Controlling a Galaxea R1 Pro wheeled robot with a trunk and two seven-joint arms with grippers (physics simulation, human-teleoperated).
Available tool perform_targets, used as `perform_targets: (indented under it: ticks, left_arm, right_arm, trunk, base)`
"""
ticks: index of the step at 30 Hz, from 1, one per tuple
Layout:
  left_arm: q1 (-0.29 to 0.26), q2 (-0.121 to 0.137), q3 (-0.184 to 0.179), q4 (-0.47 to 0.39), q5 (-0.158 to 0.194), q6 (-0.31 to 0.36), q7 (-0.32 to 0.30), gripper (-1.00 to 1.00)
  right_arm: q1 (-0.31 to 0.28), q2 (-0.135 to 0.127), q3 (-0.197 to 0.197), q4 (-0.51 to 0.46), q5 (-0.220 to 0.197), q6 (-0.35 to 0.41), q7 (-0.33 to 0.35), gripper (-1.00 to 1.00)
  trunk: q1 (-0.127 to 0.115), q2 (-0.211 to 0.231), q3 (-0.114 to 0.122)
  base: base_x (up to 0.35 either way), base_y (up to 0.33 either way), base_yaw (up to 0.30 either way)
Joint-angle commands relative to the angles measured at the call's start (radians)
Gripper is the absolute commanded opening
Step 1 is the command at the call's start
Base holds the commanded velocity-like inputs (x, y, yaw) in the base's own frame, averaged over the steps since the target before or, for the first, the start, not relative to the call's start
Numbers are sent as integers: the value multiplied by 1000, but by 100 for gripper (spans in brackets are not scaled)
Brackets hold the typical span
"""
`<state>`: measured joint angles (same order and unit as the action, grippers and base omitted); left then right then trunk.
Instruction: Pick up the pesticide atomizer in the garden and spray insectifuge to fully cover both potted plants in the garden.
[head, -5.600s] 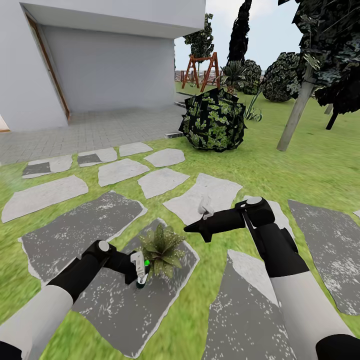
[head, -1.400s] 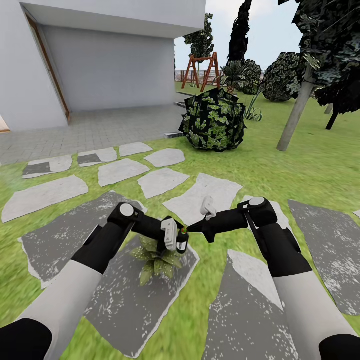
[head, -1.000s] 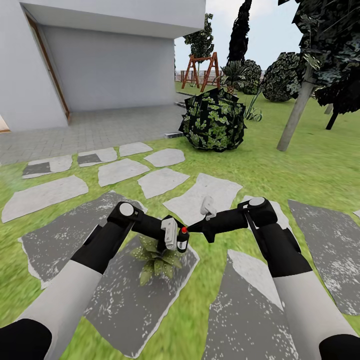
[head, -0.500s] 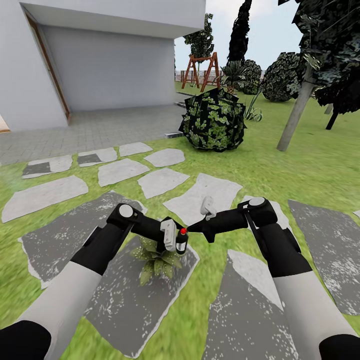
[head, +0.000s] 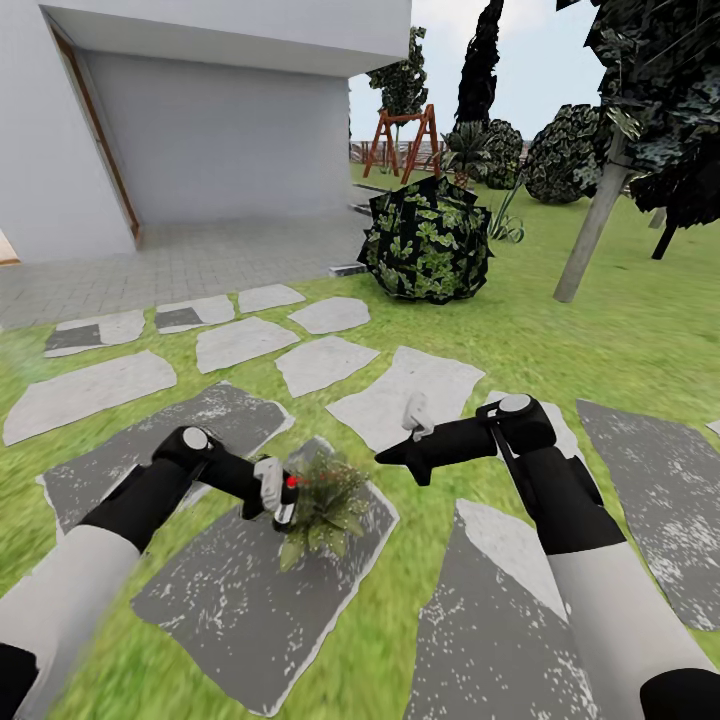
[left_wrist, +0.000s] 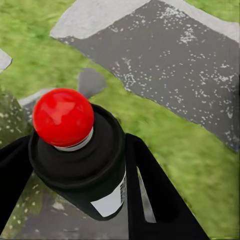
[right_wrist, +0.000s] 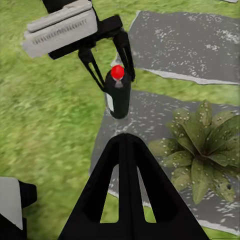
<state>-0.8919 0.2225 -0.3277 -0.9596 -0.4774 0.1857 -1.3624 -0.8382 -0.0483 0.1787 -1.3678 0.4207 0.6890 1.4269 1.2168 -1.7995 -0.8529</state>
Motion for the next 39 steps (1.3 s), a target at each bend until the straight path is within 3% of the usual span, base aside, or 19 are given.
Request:
perform_targets:
  ticks: [1,4,7,8,9,10,12,13,15,16,19,20,21,22,26,28,30,35,39]
  left_arm:
    - [0,10,11,1,-1,11,3,-100]
    - [1,28,109,5,-2,19,13,-100]
    - [7,35,249,6,-1,24,-2,-100]
    - [12,36,296,6,-1,25,-4,-100]
    - [14,36,315,6,-1,25,-5,-100]
    - [16,36,330,7,-1,26,-2,-100]
    - [23,37,350,7,-1,27,22,-100]
    - [33,36,355,6,-1,27,75,-100]
    - [42,34,373,6,0,33,206,-100]
    - [46,32,397,7,0,43,257,-100]
    - [107,27,562,6,0,74,452,-100]
    - [132,25,598,6,0,77,500,-100]
    - [175,21,636,6,1,79,569,-100]
    - [219,17,656,6,2,80,636,-100]
    - [338,-8,676,8,7,80,854,-100]
    - [386,-31,680,25,8,77,936,-100]
    - [410,-39,690,58,9,72,975,-100]
    - [426,-44,822,221,9,-5,1051,-100]
    - [427,-45,862,336,9,-73,1069,-100]
  right_arm:
    - [-1,-8,1,-1,6,10,6,-100]
    - [-1,-58,-1,11,5,11,-3,-100]
    - [-1,-108,-8,33,4,13,-10,-100]
    - [-1,-136,-15,35,3,18,-39,-100]
    - [-1,-151,-35,36,3,20,-77,-100]
    - [-1,-162,-87,37,3,21,-143,-100]
    - [-1,-175,-280,39,3,22,-323,-100]
    - [-1,-174,-407,39,4,22,-425,-100]
    - [-1,-172,-530,40,3,22,-515,-100]
    - [-1,-172,-557,40,3,22,-535,-100]
    - [1,-168,-653,40,1,15,-653,-100]
    - [2,-160,-683,46,1,10,-704,-100]
    - [3,-130,-733,77,0,-14,-777,-100]
    - [4,-88,-792,142,0,-82,-832,100]
    - [4,-30,-925,380,0,-406,-911,100]
    - [5,-25,-950,475,0,-495,-929,100]
    - [5,-26,-972,553,0,-532,-934,100]
    - [9,-31,-1071,762,0,-693,-938,100]
    - [123,-31,-1092,800,-5,-723,-938,100]
  trunk:
    - [0,0,-1]
    - [0,0,-1]
    - [0,0,-1]
    - [0,0,-1]
    - [0,0,-1]
    - [0,0,-1]
    - [0,0,-1]
    - [0,0,-1]
    - [0,0,-1]
    - [0,0,-1]
    - [0,0,-1]
    - [0,0,-1]
    - [0,0,-1]
    - [0,0,-1]
    - [0,0,-1]
    - [0,0,-1]
    - [0,0,-1]
    - [0,0,-1]
    - [0,0,-1]
  base:
    - [0,0,0]
    - [0,0,0]
    - [0,0,0]
    - [0,0,0]
    - [0,0,0]
    - [0,0,0]
    - [0,0,0]
    - [0,0,0]
    - [0,0,0]
    - [0,0,0]
    - [0,0,0]
    - [0,0,0]
    - [0,0,0]
    - [0,0,0]
    - [0,0,0]
    - [0,0,0]
    - [0,0,0]
    - [0,0,0]
    - [0,0,0]
